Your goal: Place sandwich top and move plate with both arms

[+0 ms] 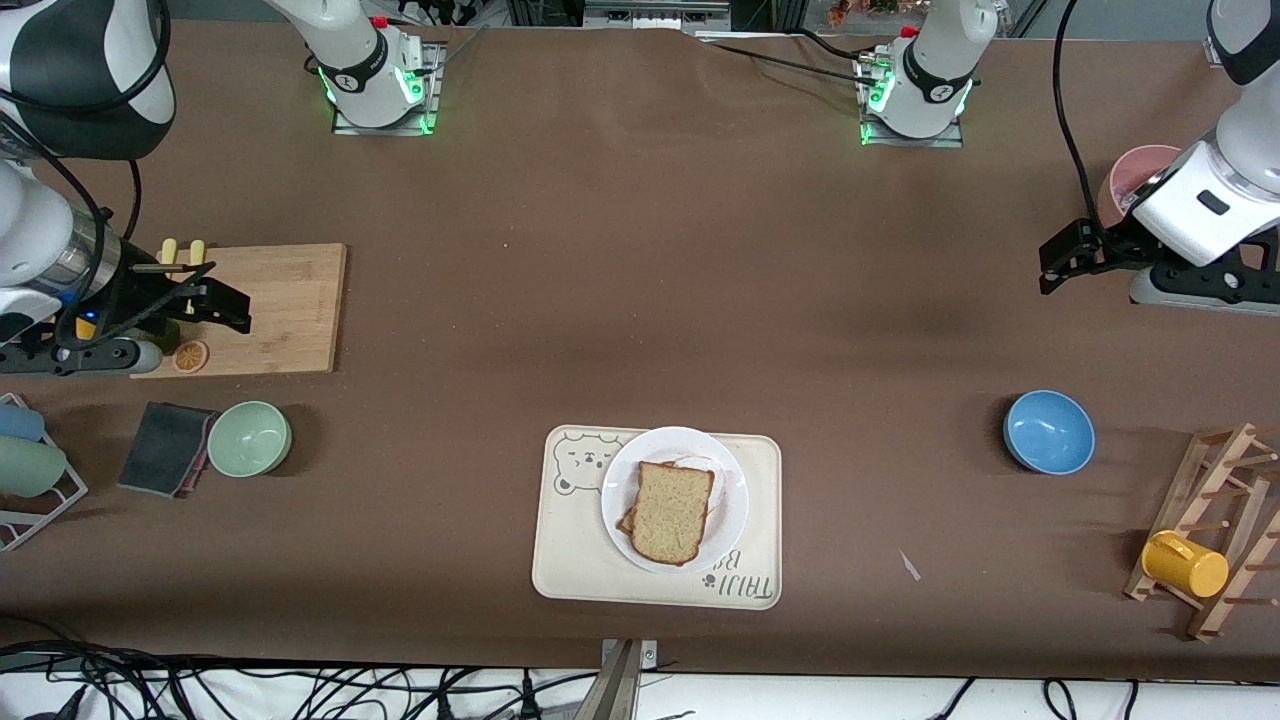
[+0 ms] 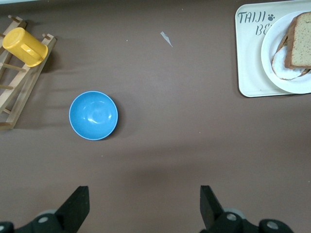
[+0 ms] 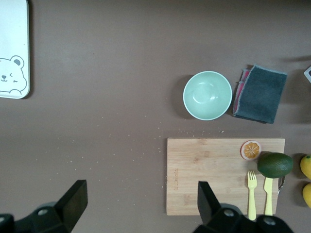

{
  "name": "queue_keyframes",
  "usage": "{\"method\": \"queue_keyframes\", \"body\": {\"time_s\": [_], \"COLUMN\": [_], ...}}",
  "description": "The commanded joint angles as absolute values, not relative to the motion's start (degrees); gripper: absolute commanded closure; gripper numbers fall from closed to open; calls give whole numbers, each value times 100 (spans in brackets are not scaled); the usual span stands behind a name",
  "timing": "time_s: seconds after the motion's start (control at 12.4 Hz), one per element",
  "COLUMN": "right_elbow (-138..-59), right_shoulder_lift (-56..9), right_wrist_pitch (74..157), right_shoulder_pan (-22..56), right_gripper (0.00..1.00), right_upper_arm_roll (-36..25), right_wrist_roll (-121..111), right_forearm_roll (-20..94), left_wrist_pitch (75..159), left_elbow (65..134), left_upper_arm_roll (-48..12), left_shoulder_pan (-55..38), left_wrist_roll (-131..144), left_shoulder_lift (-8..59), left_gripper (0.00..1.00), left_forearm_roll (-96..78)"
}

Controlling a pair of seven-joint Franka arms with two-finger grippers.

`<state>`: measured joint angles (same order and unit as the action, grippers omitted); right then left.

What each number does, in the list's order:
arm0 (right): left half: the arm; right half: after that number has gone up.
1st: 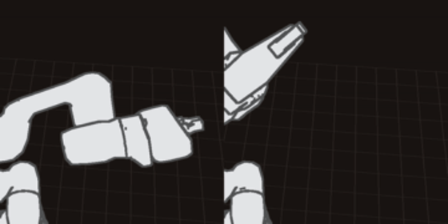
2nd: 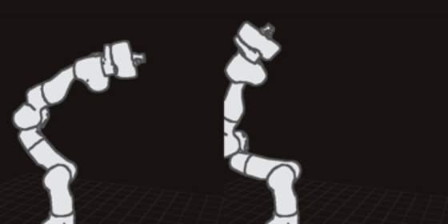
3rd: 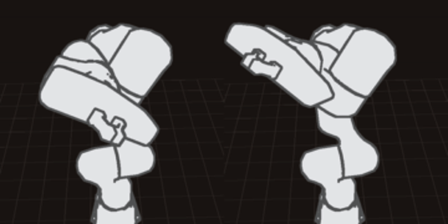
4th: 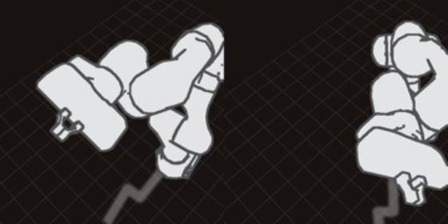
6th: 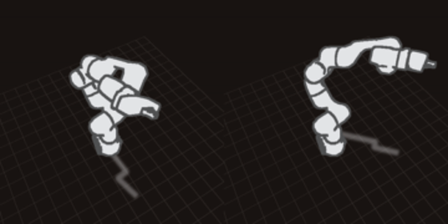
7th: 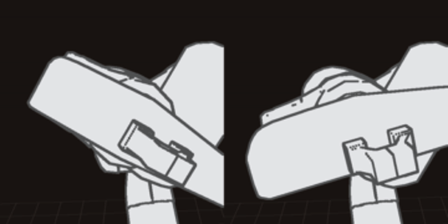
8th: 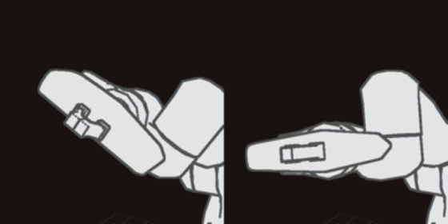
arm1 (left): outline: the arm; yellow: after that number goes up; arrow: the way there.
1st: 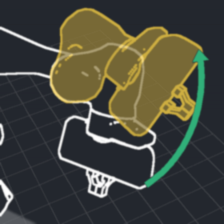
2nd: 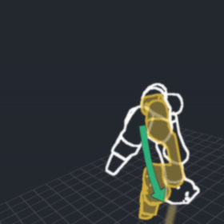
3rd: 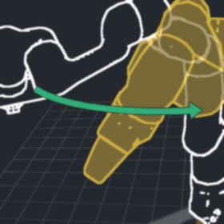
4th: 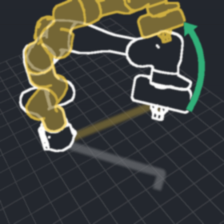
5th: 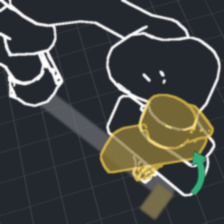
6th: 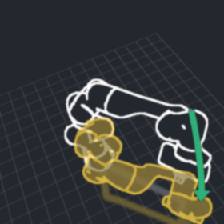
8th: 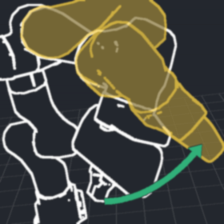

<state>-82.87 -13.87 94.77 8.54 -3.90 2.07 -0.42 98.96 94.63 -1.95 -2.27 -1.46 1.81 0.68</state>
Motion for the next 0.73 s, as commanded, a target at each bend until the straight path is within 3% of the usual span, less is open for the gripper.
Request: {"method": "queue_keyframes", "body": {"time_s": [0.0,0.65], "right_elbow": [-8323,-8323], "right_shoulder_lift": [-1310,-1318], "right_wrist_pitch": [9492,9492], "right_shoulder_pan": [826,861], "right_gripper": [0,0], "right_upper_arm_roll": [-404,-387], "right_wrist_roll": [123,123], "right_forearm_roll": [44,-9], "left_wrist_pitch": [9800,9800], "left_elbow": [9387,9396], "left_upper_arm_roll": [-167,-193], "left_shoulder_pan": [-229,-237], "left_wrist_roll": [-132,-123], "left_shoulder_lift": [211,211], "left_gripper": [0,0], "left_forearm_roll": [104,264]}}
